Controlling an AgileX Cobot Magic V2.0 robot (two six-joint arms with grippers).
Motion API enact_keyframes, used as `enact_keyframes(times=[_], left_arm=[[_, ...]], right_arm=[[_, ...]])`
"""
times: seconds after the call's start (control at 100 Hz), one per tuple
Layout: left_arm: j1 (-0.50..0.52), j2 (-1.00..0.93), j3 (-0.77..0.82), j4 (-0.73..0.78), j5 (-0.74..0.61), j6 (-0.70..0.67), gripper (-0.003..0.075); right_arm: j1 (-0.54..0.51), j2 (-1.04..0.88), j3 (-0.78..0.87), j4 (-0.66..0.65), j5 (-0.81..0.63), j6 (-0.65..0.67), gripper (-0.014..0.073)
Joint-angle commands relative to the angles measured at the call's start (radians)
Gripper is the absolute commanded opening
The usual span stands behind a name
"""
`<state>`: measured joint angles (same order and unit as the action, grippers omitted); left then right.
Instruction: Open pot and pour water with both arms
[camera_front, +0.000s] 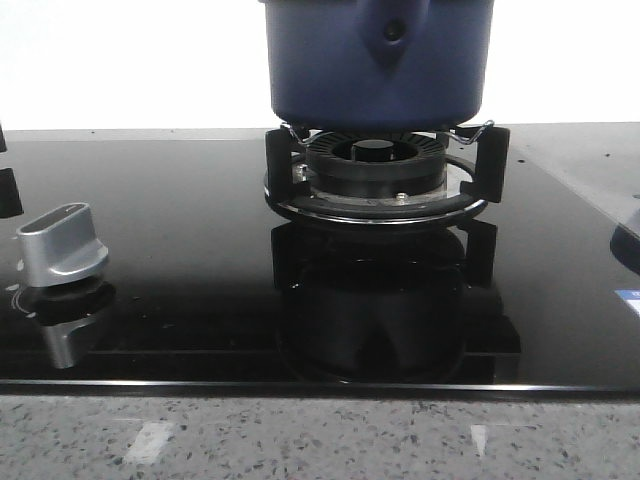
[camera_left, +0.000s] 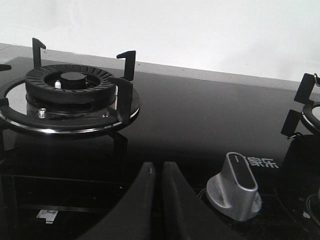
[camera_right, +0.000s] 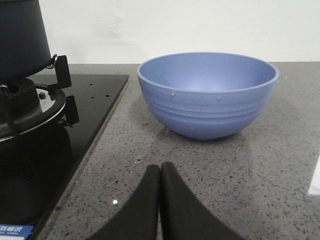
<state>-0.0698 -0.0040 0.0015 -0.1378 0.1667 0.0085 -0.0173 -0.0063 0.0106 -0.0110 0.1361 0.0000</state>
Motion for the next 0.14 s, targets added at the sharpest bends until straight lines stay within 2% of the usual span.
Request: enact_keyframes(times=[0.0,0.13], left_arm=[[-0.008,-0.027,0.032,-0.006,-0.075,-0.008,-0.002],[-0.008,-0.027,0.032,-0.006,-0.075,-0.008,-0.002]], right_arm=[[-0.009,-0.024,0.026,-0.011,-0.069,0.0,-0.0046],[-0.009,-0.024,0.026,-0.011,-0.069,0.0,-0.0046]])
